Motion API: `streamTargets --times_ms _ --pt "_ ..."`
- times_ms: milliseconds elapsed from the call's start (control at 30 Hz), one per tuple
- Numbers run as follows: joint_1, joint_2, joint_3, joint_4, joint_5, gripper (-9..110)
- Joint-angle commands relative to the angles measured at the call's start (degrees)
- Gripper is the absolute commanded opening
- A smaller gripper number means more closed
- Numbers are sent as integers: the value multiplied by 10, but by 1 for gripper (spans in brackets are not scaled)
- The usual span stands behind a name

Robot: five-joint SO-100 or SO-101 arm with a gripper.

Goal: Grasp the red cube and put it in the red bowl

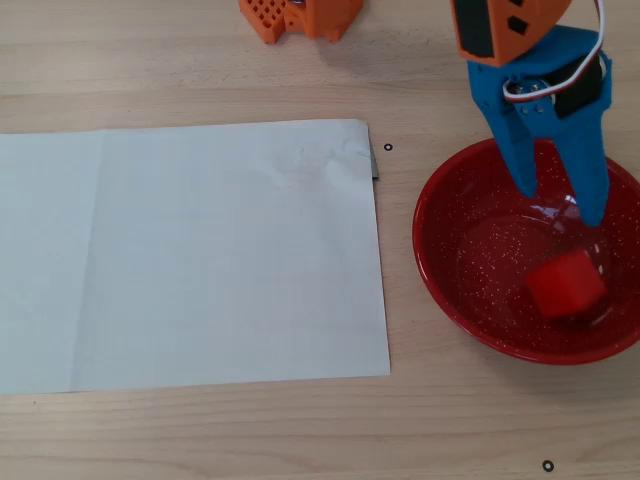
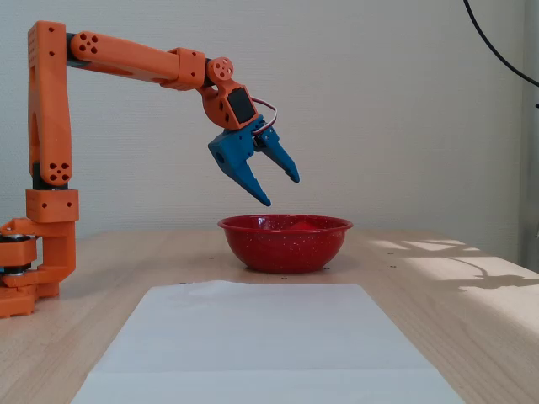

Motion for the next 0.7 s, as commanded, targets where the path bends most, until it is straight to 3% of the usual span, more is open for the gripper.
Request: streamTargets --times_ms 0,133,500,667 --pt "14 62 -39 -16 -7 31" --pt "6 69 -52 7 -11 28" --pt "-43 90 -184 170 -27 0" --pt "-81 146 -172 202 -8 0"
